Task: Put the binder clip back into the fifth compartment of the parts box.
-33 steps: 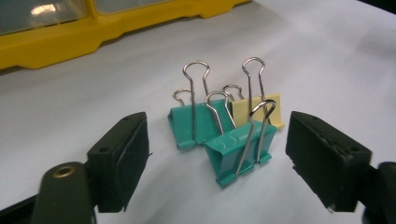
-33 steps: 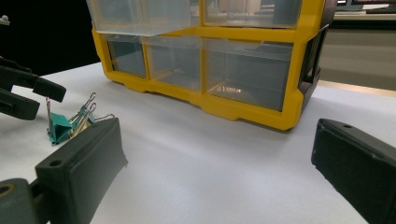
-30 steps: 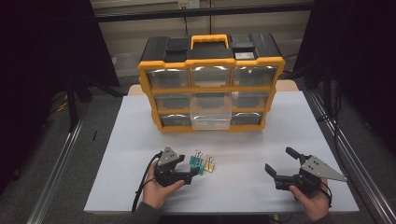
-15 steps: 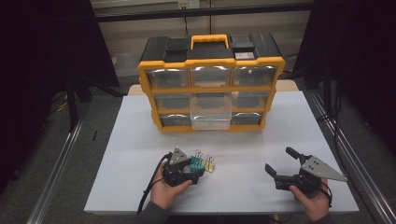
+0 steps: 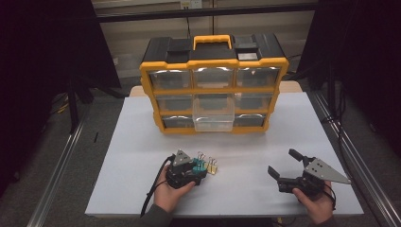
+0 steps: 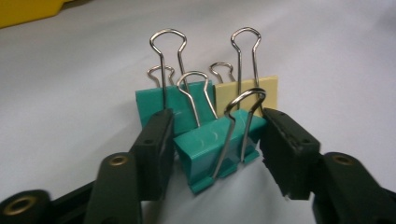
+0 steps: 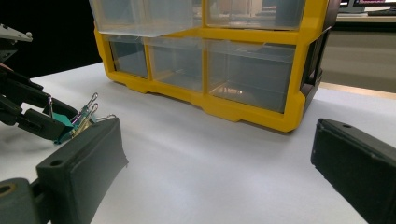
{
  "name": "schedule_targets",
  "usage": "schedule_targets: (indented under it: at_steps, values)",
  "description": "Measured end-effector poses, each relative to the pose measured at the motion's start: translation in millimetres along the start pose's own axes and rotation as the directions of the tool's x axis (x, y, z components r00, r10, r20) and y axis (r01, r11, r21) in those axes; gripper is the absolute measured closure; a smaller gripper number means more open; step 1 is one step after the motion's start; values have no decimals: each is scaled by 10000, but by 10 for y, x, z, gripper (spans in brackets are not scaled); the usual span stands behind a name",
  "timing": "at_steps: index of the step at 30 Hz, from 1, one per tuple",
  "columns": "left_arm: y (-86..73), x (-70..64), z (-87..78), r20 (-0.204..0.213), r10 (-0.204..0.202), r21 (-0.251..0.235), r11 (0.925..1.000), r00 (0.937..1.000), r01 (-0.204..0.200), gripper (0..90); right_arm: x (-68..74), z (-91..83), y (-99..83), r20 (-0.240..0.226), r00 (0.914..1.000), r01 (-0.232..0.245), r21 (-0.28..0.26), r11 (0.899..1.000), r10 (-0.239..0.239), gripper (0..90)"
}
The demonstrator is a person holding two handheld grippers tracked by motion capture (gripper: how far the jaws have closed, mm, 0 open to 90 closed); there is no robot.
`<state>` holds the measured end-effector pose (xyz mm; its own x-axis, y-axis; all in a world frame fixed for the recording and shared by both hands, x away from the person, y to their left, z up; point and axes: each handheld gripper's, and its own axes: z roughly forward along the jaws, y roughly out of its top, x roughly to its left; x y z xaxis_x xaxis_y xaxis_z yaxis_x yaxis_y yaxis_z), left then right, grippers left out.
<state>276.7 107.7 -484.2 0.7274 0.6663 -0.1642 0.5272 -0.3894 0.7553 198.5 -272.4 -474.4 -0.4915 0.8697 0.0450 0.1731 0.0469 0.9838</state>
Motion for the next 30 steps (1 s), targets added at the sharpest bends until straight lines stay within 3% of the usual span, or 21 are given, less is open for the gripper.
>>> schedule_targets:
  at_steps: [6,11,21,27,30]
  values:
    - [-4,11,-24,36,-170,-120,9998,9998,170,474,-4,-2,-1,27,10000,-9,-41,10000,9,19]
    - [16,43,-105,387,-600,-623,9961,9974,624,475,-10,-1,-2,37,10000,18,-48,10000,-18,19]
    - [91,83,-220,501,-494,-1320,9897,9975,556,476,2,5,-2,-26,10000,-13,3,10000,13,19]
    - [159,121,-317,452,-607,-1860,9802,9971,681,476,-6,5,-3,-19,10000,16,-12,10000,-16,19]
    - [217,151,-389,464,-601,-2282,9712,9971,692,476,1,8,-2,-55,10000,32,-6,10000,-32,19]
